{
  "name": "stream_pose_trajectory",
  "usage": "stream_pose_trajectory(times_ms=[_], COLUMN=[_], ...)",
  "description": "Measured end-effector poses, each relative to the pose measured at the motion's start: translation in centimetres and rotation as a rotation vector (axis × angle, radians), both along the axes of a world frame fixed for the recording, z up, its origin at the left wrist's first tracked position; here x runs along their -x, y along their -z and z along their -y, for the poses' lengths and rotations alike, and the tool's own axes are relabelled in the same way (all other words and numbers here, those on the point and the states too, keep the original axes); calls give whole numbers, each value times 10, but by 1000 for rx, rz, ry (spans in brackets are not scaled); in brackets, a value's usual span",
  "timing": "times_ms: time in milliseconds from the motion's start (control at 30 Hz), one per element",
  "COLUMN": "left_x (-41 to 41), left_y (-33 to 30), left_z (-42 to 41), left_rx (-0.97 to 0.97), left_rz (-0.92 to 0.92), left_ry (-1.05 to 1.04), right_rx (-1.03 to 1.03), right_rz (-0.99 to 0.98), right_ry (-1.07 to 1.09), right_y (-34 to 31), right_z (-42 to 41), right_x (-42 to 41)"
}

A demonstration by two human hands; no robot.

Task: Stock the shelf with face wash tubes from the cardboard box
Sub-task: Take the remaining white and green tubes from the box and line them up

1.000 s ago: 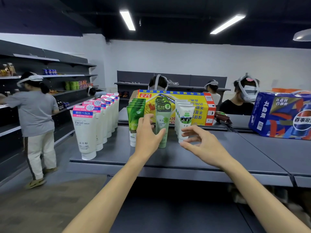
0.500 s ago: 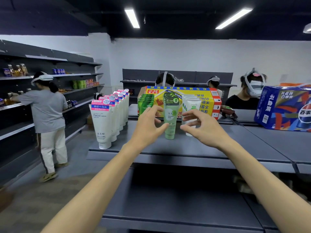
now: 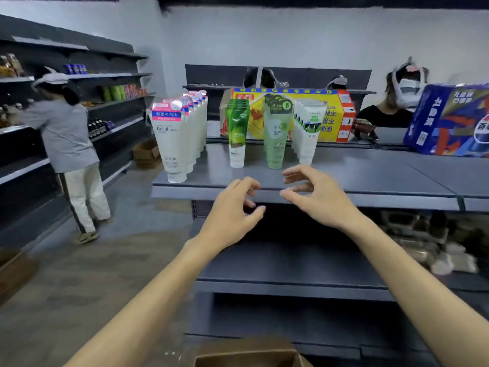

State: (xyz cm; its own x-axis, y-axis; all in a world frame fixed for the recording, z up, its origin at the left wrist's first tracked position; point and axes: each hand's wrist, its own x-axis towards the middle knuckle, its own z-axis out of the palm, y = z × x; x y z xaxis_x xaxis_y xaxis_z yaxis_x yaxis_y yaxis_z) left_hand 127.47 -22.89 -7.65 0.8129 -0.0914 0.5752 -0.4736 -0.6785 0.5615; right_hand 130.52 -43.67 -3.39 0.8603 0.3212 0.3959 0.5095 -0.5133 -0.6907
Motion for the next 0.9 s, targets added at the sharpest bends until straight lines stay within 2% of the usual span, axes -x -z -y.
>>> stream_pose_trajectory(times_ms=[233, 533, 800, 900], left_x=[41, 111, 140, 149], left_y=[124, 295, 392, 421], left_z=[-7, -11, -9, -5], left_rx=[59, 124, 225, 253], left_rz=[-275, -752, -990, -1060], left_ry=[-8, -85, -210, -219], right_rx=[38, 251, 672, 757], right_rz=[-248, -683, -724, -680], right_ry=[57, 22, -75, -121], right_y=[104, 316, 446, 485], right_z=[-2, -15, -25, -31], right_x=[46, 99, 98, 88])
